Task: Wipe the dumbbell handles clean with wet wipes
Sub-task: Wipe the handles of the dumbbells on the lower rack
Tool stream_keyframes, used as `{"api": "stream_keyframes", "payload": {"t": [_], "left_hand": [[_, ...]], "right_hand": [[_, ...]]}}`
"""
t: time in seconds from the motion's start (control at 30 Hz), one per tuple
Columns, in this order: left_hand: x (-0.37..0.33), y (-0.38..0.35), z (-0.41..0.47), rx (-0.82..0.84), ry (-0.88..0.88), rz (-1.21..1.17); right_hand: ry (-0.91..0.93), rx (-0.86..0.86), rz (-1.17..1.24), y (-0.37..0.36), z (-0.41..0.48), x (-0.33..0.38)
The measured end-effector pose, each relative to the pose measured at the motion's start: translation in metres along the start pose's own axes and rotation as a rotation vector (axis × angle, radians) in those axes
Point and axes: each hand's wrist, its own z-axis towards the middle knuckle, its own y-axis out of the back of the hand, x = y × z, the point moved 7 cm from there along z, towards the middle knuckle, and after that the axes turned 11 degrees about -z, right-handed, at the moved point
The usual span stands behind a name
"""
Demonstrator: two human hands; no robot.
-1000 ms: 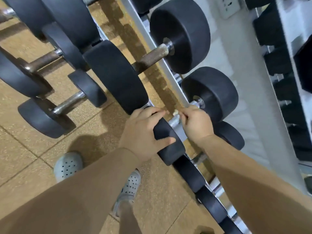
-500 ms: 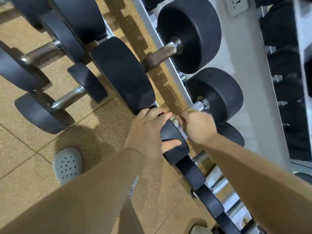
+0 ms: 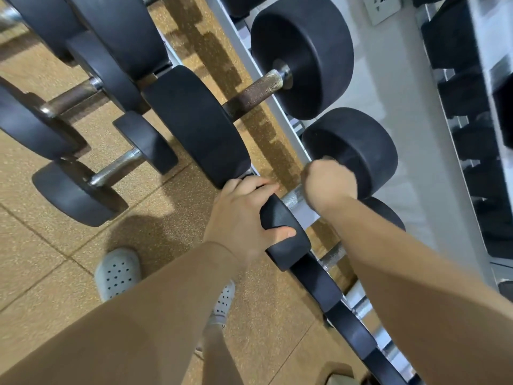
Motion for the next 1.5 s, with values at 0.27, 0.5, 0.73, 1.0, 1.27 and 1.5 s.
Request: {"api": "stream_keyframes", "payload": {"t": [0.27,0.5,0.73,1.0,1.27,1.5], "left_hand": [[-0.002,0.0,0.0,-0.002,-0.004,0.006],[-0.004,-0.001,0.002,0.066,0.024,0.083],[-0.012,0.001,0.002,0.035,0.013,0.097],[-0.04,-0.02,0.024,-0.167,0.202,0.278],[-0.034,-0.038,0.03,-0.235,0.307,0.437],[-0.035,-0.039,0.03,-0.281,0.303,0.398]], "right_hand": [[0.074,-0.16,0.099,-0.009,0.007,-0.021],[0.319,-0.398,0.613,-0.035,-0.053,0.007],[-0.118,-0.578,0.815,-0.047,-0.012,-0.05],[0.238,-0.632,0.98,-0.07,-0.044,-0.01],[-0.262,-0.455,1.669,-0.1,-0.025,-0.024],[-0.031,-0.344,1.616,-0.107,-0.041,-0.009]]}}
